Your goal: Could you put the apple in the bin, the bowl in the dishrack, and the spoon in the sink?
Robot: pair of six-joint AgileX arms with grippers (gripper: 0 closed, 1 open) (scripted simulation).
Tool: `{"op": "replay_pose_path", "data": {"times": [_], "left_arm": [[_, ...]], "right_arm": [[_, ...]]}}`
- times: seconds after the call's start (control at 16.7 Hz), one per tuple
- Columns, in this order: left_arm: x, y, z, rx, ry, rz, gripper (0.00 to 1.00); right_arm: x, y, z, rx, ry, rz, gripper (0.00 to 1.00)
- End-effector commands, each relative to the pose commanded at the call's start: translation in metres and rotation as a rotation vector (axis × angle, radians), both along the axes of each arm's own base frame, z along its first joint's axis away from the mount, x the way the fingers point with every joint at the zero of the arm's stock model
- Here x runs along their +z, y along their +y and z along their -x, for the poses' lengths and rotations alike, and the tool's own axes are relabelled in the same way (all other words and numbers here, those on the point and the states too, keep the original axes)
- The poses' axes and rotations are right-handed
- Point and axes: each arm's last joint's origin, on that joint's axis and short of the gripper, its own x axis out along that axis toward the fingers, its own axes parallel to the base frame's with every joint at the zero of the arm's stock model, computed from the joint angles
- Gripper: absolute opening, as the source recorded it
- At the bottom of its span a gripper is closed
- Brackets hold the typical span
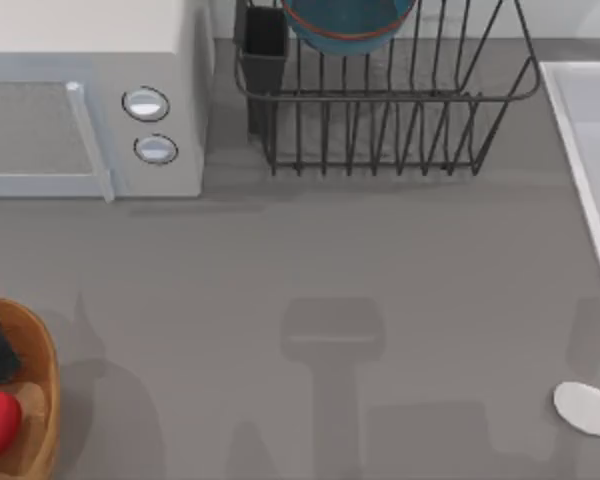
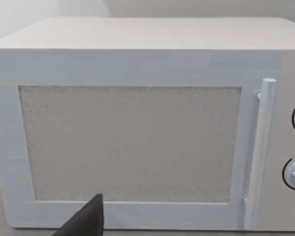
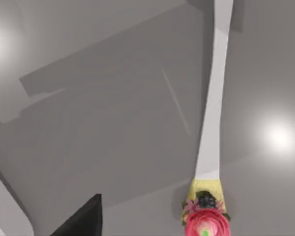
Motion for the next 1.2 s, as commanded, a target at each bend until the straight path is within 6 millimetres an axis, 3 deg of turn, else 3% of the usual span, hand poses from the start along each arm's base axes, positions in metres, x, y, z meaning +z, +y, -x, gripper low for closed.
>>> {"op": "replay_pose_path", "data": {"times": [0.3,0.84,1.2], "left_arm": [[0.000,0.000,0.000,0.000,0.000,0.000,1.00],[0.000,0.000,0.000,0.000,0.000,0.000,1.00],[0.000,0.000,0.000,0.000,0.000,0.000,1.00]], "right_arm": [[-0.009,0.000,-0.001,0.001,0.003,0.000,1.00],[-0.094,0.000,-0.002,0.000,-0.003,0.000,1.00],[-0.100,0.000,0.000,0.000,0.000,0.000,1.00]]}}
